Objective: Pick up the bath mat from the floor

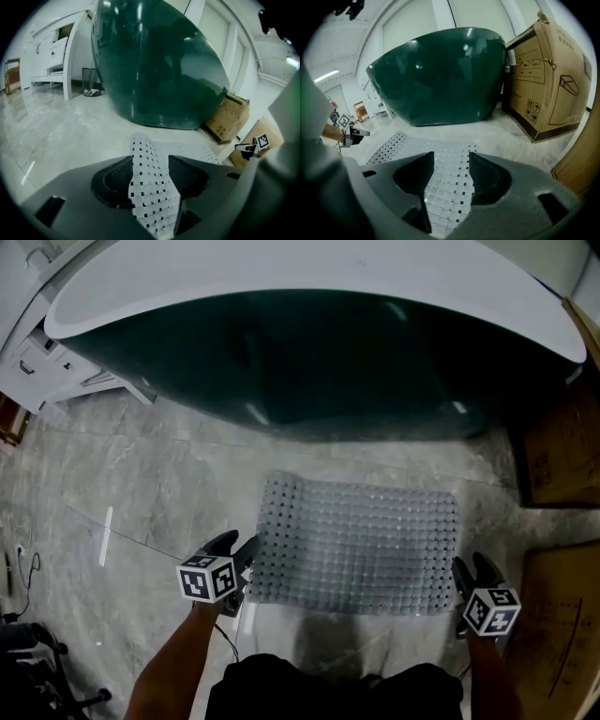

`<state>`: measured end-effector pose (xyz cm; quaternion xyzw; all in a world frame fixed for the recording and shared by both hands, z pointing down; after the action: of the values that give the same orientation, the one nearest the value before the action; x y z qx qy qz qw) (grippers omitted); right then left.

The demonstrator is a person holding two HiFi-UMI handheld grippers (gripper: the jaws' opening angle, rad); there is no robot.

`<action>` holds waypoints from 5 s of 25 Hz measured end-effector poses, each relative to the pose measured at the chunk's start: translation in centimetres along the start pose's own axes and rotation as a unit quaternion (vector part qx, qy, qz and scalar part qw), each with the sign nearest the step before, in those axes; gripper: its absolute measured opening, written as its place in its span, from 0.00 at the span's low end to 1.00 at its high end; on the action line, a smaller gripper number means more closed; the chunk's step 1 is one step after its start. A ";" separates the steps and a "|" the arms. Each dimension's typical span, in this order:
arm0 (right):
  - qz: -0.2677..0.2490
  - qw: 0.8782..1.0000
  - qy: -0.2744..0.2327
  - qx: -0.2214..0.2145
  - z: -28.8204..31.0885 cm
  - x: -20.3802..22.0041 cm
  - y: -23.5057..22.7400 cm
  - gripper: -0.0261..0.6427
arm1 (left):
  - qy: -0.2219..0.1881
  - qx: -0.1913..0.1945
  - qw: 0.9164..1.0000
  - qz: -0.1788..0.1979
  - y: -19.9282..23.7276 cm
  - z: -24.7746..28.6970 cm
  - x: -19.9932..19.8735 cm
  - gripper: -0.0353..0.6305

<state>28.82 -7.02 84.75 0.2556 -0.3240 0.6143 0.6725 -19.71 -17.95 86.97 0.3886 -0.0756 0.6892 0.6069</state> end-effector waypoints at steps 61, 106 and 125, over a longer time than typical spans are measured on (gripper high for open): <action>0.047 0.992 -0.055 -0.107 3.3 2.1 3.7 0.11 | -0.001 0.081 0.996 0.028 -3.7 1.3 1.8 0.15; 0.075 0.976 -0.160 -0.126 -34.3 -37.1 10.5 0.11 | -0.154 0.050 0.986 0.044 -24.3 -41.5 -27.7 0.13; 0.114 0.960 -0.222 -0.129 -51.0 -49.1 13.1 0.11 | -0.187 0.067 0.979 0.049 -31.1 -58.4 -37.8 0.13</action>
<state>20.31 -0.14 13.64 0.2577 -0.5691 0.5677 0.5361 -19.20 -5.89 11.73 0.5465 -0.1607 0.6367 0.5197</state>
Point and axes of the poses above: the fingertips, and each gripper's own axes: z forward along the fingers, y to its left, x out of its underside, the point moved 1 cm from there along -z, backward along the fingers, and after that the axes turned 7 degrees about -z, right-handed, at the moved point
